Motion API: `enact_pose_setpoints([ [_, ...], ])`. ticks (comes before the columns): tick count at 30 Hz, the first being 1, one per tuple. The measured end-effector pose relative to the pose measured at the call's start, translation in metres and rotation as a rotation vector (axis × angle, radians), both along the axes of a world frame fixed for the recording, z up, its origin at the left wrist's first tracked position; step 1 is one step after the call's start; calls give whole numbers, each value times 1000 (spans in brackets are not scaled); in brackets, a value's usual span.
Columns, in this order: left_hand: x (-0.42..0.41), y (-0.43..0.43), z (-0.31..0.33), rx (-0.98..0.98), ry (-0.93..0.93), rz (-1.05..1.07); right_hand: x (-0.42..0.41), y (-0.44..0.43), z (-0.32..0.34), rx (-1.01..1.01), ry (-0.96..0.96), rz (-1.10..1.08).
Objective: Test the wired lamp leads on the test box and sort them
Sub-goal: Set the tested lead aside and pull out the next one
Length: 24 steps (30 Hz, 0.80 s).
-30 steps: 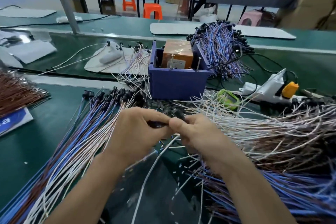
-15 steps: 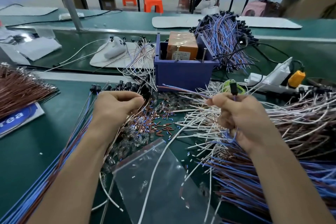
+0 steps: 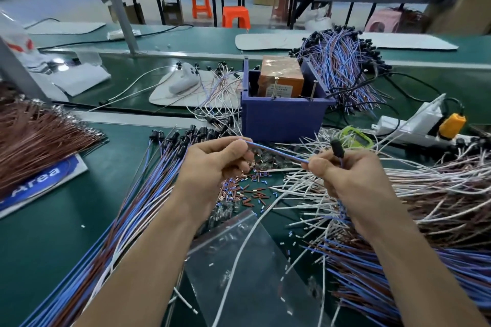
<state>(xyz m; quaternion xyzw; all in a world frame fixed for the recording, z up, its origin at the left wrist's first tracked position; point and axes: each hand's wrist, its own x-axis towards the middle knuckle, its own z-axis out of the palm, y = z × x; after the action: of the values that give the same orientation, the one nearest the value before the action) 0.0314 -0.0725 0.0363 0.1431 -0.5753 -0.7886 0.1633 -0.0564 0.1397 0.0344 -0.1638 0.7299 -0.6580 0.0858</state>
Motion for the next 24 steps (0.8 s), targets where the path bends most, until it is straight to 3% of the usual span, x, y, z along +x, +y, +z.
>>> enact_pose_setpoints([
  [7, -1, -3, -2, 111, -22, 99, 2, -6, -3, 0, 44, 68],
  [12, -2, 9, -4, -20, -40, 240, 6, -7, -8, -29, 39, 49],
  [17, -3, -1, -2, 175, -14, 374, 7, -4, -4, -73, -46, -21],
  [24, -5, 15, -6, -193, -75, 13, 7, -7, -4, -166, -61, -52],
])
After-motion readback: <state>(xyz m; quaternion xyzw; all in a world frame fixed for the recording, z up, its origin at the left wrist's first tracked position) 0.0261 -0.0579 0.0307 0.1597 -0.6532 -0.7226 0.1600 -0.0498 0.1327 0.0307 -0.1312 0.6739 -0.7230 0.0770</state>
